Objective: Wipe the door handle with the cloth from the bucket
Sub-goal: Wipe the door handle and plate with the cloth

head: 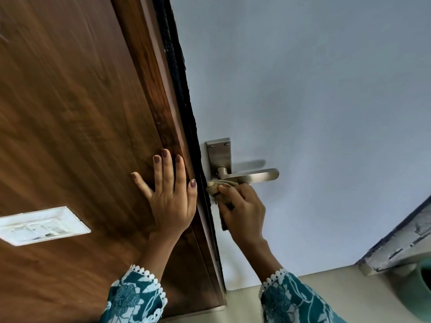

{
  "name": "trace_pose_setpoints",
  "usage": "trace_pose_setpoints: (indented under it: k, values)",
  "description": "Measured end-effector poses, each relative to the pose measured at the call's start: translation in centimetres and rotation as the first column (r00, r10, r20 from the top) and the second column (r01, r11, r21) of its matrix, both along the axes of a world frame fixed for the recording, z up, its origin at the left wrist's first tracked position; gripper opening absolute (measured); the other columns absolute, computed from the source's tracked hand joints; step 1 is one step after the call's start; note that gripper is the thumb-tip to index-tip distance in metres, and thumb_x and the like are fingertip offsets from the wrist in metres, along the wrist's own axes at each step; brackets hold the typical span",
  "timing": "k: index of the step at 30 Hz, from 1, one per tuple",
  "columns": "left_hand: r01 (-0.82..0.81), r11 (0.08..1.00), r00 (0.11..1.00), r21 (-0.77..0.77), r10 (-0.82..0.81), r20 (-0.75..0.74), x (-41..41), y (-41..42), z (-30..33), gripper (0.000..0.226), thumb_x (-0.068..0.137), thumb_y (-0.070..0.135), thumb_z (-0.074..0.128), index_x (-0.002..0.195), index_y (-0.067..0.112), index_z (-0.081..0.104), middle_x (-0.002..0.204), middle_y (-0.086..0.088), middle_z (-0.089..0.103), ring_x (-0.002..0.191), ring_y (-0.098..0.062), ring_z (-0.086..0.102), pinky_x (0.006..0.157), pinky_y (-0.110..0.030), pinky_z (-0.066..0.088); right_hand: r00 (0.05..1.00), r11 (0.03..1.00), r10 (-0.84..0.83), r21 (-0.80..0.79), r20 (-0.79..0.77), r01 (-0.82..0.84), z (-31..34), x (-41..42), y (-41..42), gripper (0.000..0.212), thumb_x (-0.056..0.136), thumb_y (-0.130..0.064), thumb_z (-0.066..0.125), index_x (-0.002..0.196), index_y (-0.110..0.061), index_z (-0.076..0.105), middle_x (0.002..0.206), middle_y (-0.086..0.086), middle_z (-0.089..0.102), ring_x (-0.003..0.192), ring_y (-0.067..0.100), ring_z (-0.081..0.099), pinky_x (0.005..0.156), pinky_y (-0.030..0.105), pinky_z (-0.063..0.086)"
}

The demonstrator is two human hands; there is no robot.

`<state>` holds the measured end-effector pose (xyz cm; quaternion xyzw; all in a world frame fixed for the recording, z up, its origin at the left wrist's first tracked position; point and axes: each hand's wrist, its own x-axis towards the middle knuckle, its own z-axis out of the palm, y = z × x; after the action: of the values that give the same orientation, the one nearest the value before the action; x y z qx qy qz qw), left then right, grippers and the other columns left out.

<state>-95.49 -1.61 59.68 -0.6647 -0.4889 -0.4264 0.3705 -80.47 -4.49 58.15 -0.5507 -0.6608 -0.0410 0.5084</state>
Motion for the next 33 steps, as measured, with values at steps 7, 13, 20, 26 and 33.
trace_pose_setpoints:
  k: [7, 13, 20, 26, 33]
  values:
    - [-0.012, 1.000, 1.000, 0.026, 0.013, -0.004, 0.0, 0.2, -0.3, 0.059, 0.100, 0.030, 0.031, 0.152, 0.016, 0.007, 0.162, 0.002, -0.007, 0.148, -0.018, 0.001, 0.113, -0.055, -0.009, 0.978, 0.995, -0.081, -0.075, -0.192, 0.068, 0.2, 4.4, 0.6, 0.027, 0.062, -0.008, 0.082, 0.087, -0.013, 0.075, 0.080, 0.004, 0.068, 0.069, 0.018, 0.064, 0.061, 0.014, 0.043]
    - [-0.025, 1.000, 1.000, 0.019, 0.025, -0.002, 0.1, 0.2, -0.3, 0.059, 0.100, 0.031, 0.030, 0.152, 0.016, 0.006, 0.162, 0.002, -0.006, 0.148, -0.018, 0.001, 0.113, -0.055, -0.009, 0.871, 0.969, -0.221, -0.201, -0.438, 0.145, 0.6, 7.7, 0.8, 0.020, 0.069, -0.009, 0.075, 0.088, -0.018, 0.076, 0.079, 0.002, 0.065, 0.073, 0.018, 0.064, 0.066, 0.005, 0.040]
    - [0.027, 0.998, 1.000, -0.048, -0.026, 0.017, -0.1, -0.5, 0.2, 0.059, 0.100, 0.033, 0.029, 0.153, 0.019, 0.005, 0.162, 0.006, -0.007, 0.148, -0.017, 0.001, 0.114, -0.053, -0.011, 0.843, 0.975, -0.224, -0.116, -0.490, 0.191, 3.9, 9.2, -1.2, 0.019, 0.072, -0.019, 0.074, 0.091, -0.020, 0.075, 0.082, 0.001, 0.065, 0.076, 0.018, 0.064, 0.072, 0.022, 0.048]
    - [0.058, 0.992, 0.998, -0.114, -0.053, 0.043, -0.2, -1.0, 0.3, 0.061, 0.100, 0.035, 0.028, 0.153, 0.020, 0.003, 0.162, 0.006, -0.008, 0.149, -0.017, 0.001, 0.113, -0.055, -0.010, 0.982, 0.925, 0.094, 0.350, 0.166, -0.148, 7.5, 4.0, 0.0, 0.011, 0.080, -0.014, 0.073, 0.089, -0.015, 0.077, 0.092, 0.005, 0.072, 0.085, 0.026, 0.066, 0.073, 0.033, 0.050]
    - [0.091, 0.990, 0.995, -0.103, -0.086, 0.053, -0.8, -0.7, 0.4, 0.058, 0.100, 0.030, 0.028, 0.153, 0.023, 0.005, 0.161, 0.010, -0.006, 0.148, -0.013, 0.002, 0.114, -0.052, -0.009, 0.825, 0.975, 0.214, -0.061, 0.524, -0.215, 4.8, 3.7, 1.1, 0.042, 0.097, -0.044, 0.033, 0.112, -0.028, 0.069, 0.129, 0.011, 0.062, 0.121, 0.030, 0.055, 0.101, 0.044, 0.041]
